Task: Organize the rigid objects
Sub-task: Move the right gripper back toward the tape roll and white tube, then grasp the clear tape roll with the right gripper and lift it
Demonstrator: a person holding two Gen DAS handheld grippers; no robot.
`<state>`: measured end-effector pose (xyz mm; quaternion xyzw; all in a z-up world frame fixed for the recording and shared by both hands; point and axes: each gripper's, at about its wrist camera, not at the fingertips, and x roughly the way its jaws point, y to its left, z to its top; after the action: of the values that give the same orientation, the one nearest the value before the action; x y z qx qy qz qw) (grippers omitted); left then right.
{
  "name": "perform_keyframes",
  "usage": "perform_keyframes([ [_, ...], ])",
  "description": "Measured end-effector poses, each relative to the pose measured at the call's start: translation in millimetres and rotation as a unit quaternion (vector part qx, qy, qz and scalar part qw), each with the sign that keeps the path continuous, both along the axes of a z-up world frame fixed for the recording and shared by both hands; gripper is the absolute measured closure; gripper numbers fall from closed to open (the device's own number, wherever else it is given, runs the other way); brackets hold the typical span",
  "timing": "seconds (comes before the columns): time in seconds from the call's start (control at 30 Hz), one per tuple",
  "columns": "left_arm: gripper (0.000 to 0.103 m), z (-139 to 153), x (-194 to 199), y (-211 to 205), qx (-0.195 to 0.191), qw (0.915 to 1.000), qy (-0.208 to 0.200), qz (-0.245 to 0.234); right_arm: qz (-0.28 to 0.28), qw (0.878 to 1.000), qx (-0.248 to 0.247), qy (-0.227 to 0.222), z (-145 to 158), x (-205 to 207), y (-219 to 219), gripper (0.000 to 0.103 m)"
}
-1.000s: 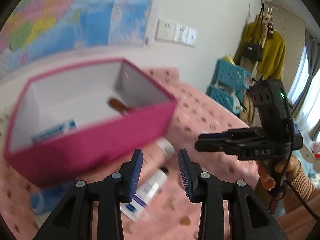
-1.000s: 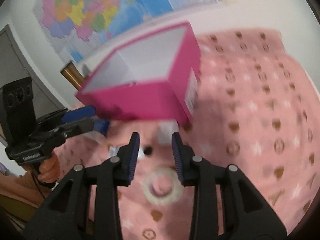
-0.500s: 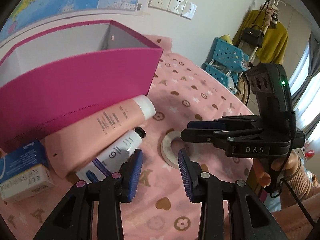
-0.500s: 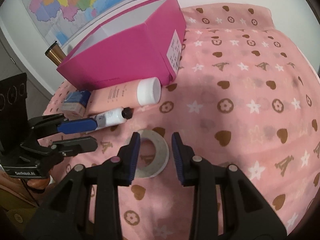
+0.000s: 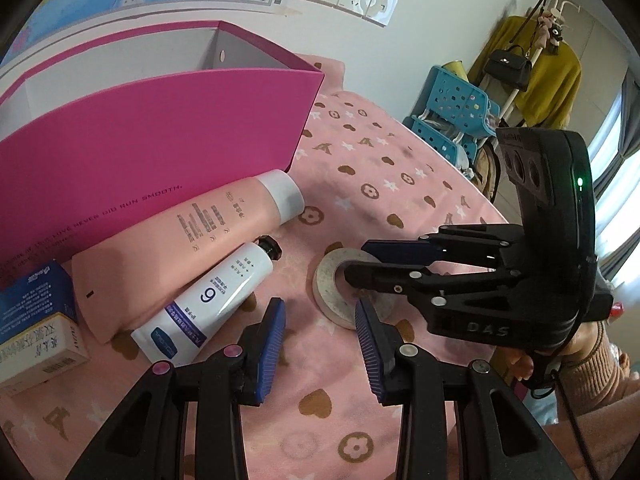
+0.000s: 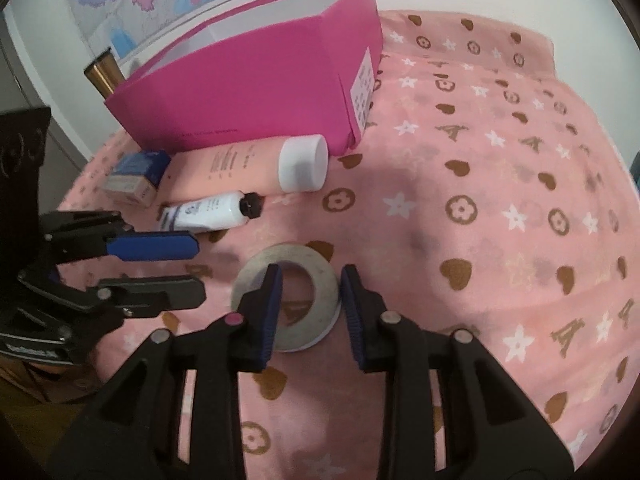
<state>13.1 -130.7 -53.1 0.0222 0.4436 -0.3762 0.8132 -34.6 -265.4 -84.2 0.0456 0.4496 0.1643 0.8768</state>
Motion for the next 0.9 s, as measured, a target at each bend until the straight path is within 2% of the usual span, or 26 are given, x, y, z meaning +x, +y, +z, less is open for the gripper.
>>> perform_keyframes([
  [0.07,0.067,-0.5,0.0,-0.8,0.001,1.0000,0.001,0.000,-0.002,1.000,-0.025,-0.008,-0.5,-1.0,3.0,0.084],
  [0.2,0.067,-1.2,0.9,-2.5,-0.004,1.0000,0.008,-0.004,-0.003,0.999,-0.042,-0.017,-1.1,-1.5,4.1,0.085],
  [0.47,0.069,4.2,0.5,-2.5,-0.020,0.9997,0.009,-0.011,-0.013,0.999,-0.021,-0.026,11.1,-7.4,1.8,0.086],
  [0.67,0.077,24.5,-2.0,-1.5,-0.031,0.9992,-0.019,-0.017,-0.007,0.998,-0.014,-0.055,34.7,-11.5,7.7,0.086],
  [0.9,0.077,54.9,2.7,4.2,-0.042,0.9973,-0.061,-0.005,0.002,0.996,-0.008,-0.090,66.1,-4.8,13.5,0.086],
])
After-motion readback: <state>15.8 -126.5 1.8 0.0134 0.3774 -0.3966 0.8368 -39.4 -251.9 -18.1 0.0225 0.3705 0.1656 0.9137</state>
